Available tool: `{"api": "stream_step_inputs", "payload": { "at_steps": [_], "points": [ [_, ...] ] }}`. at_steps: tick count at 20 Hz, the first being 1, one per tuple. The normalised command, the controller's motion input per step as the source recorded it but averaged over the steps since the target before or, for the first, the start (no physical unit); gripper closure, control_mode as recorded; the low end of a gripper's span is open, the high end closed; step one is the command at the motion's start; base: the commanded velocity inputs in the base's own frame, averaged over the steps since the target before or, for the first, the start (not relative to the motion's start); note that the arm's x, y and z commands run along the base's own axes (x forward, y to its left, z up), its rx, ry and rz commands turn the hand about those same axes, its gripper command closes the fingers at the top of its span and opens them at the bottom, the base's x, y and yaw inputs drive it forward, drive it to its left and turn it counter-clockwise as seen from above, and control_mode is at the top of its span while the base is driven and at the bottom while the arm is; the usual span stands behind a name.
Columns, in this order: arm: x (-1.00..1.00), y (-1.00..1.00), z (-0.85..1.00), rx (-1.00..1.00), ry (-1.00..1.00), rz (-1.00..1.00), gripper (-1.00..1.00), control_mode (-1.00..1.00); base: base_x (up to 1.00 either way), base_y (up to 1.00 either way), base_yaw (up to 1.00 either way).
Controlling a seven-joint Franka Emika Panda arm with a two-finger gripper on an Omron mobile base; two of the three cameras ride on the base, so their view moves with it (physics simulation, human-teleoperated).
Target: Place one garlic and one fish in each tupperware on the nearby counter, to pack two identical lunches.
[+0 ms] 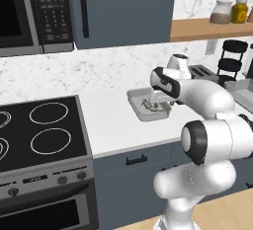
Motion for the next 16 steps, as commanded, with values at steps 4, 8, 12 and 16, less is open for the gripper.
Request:
{"api": "stream_step_inputs", "payload": {
  "at_steps": [4, 8, 12, 16],
  "points": [
    [-1.0, 0.0, 0.37, 0.11, 0.0, 0.03, -1.0, -1.0, 0.0, 0.0, 0.0],
    [-1.0, 0.04, 0.13, 0.01, 0.0, 0.0, -1.0, -1.0, 0.0, 0.0, 0.0],
    [-0.99, 0.02, 0.3, 0.0, 0.0, -0.05, -1.0, -1.0, 0.0, 0.0, 0.0],
    [-0.87, 0.15, 0.65, -0.04, 0.0, -0.08, -1.0, -1.0, 0.0, 0.0, 0.0]
  ]
}}
